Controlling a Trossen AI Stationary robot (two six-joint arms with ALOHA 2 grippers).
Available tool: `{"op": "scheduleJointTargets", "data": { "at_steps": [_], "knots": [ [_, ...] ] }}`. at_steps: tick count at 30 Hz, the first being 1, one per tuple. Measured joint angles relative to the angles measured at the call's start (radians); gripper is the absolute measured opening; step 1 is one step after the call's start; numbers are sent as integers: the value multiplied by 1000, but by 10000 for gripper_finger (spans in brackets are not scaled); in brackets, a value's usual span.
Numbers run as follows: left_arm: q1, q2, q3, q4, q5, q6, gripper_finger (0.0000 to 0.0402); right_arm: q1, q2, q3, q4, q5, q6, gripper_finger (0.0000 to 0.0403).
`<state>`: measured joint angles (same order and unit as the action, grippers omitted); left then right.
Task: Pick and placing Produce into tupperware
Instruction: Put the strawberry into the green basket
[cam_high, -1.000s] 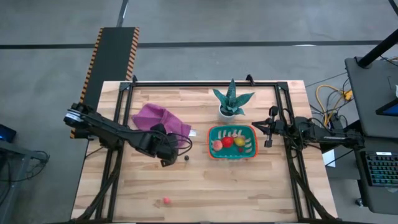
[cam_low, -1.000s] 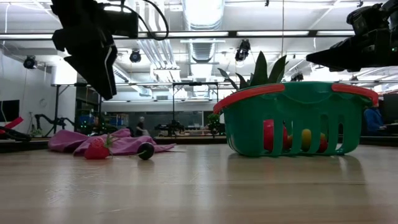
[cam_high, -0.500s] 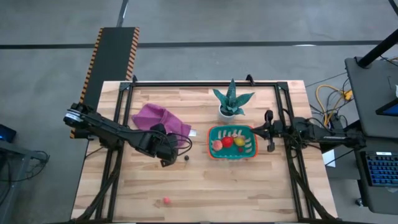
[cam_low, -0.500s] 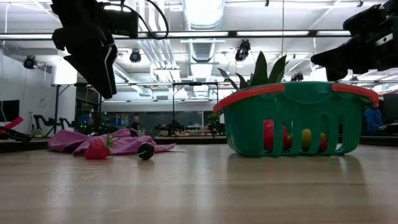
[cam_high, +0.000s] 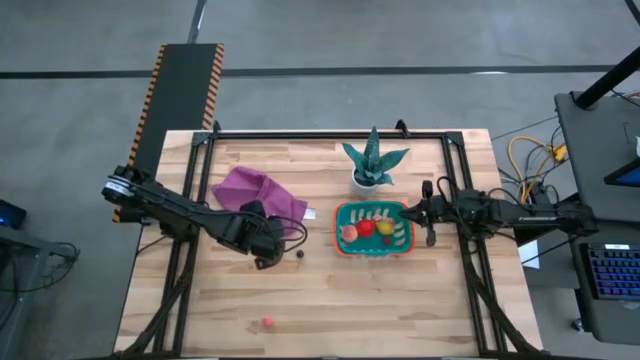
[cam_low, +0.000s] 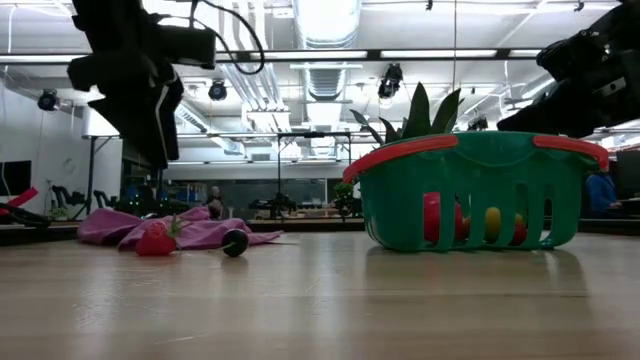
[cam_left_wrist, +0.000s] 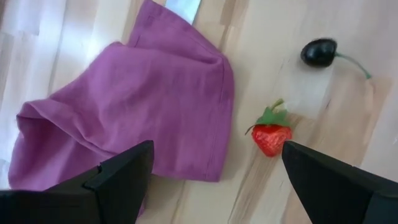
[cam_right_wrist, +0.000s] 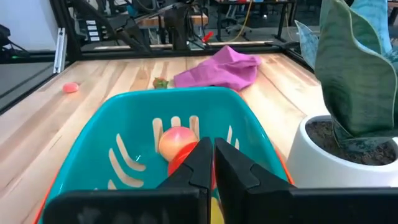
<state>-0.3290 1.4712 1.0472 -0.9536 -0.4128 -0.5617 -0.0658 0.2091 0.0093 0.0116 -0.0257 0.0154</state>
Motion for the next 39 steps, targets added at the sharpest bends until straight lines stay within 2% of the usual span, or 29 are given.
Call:
{"op": "scheduleJointTargets", "data": {
  "at_steps": [5, 14, 20, 23, 31, 39],
  "knots": [
    [6, 0, -14, 0, 74, -2, 338, 0, 2, 0, 10, 0, -16, 9],
    [28, 0, -15, -6, 125, -6, 340, 0, 1, 0, 55, 1, -47, 9],
    [44, 0, -20, -4, 168, -5, 377, 0, 1, 0, 55, 1, -62, 9],
    [42, 0, -20, 14, 173, 17, 392, 0, 1, 0, 55, 1, -74, 9],
    [41, 0, -47, 44, 170, 29, 395, 0, 1, 0, 55, 1, -76, 9],
    [41, 0, -130, 172, 121, 82, 395, 0, 1, 0, 54, 1, -76, 9]
  ]
}}
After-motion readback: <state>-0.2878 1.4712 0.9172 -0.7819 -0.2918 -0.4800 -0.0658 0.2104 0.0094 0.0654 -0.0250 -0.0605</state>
